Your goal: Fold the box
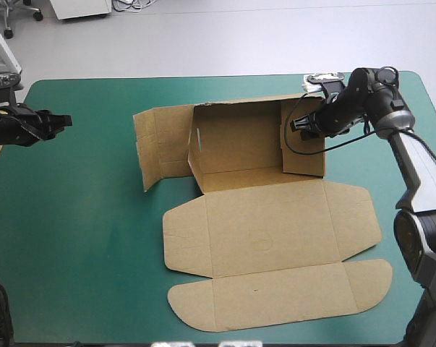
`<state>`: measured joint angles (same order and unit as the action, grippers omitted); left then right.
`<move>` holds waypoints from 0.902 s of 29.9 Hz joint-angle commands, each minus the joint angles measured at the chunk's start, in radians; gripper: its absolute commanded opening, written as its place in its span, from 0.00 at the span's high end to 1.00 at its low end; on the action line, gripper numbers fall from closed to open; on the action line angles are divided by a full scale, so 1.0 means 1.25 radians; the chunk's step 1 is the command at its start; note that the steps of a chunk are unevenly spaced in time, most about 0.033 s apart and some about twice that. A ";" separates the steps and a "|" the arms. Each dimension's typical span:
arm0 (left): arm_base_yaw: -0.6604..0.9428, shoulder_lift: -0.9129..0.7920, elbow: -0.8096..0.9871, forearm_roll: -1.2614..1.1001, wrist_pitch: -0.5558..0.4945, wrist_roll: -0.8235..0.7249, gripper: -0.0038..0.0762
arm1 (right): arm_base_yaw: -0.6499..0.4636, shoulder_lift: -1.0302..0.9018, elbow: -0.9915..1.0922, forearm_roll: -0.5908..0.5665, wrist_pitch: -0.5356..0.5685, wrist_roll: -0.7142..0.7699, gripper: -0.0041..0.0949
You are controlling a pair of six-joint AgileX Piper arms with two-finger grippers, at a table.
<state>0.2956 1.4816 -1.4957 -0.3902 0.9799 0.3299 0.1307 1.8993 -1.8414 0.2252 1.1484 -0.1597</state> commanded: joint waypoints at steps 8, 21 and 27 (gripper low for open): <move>0.000 -0.030 -0.019 -0.015 -0.036 0.015 0.58 | -0.004 -0.125 -0.017 0.018 -0.079 -0.015 0.34; 0.000 -0.030 -0.019 -0.003 -0.041 0.016 0.58 | -0.004 -0.456 0.465 0.039 -0.460 -0.087 0.34; 0.000 -0.030 -0.019 -0.010 -0.043 0.016 0.58 | -0.004 -0.603 0.729 0.062 -0.686 -0.127 0.34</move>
<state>0.2956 1.4816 -1.4957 -0.3670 0.9774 0.3485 0.1307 1.2290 -1.0208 0.2846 0.4664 -0.2939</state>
